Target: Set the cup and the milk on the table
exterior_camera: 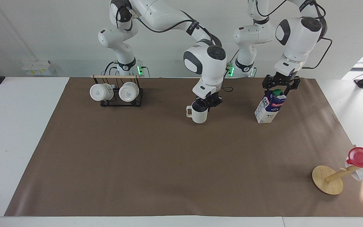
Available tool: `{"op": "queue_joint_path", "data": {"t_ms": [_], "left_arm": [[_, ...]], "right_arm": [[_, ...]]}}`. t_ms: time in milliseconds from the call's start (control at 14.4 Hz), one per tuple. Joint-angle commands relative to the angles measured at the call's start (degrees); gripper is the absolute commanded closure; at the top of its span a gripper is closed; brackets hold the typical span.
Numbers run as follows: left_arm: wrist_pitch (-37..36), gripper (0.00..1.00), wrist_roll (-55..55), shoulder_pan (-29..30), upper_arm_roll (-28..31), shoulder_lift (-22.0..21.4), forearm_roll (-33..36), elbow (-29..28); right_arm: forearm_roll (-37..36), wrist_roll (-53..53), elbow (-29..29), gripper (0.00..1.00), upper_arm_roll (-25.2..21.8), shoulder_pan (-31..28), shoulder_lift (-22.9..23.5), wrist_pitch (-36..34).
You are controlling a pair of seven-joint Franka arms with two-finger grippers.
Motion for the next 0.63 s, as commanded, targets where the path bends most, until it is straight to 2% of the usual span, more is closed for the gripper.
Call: {"op": "queue_joint_path", "data": {"t_ms": [0, 208, 556], "left_arm": [[3.8, 0.00, 1.9, 0.6, 0.0, -1.4, 0.6, -3.4], [3.8, 0.00, 3.2, 0.8, 0.1, -1.4, 0.6, -3.4], [3.8, 0.35, 3.5, 1.2, 0.1, -0.8, 0.6, -3.0]], "right_arm": [[0.7, 1.3, 1.5, 1.00, -0.1, 0.2, 1.0, 0.6], [1.2, 1.3, 1.4, 1.00, -0.1, 0.2, 0.9, 1.3], [1.3, 1.2, -0.9, 1.00, -0.1, -0.2, 0.8, 3.2]]}}
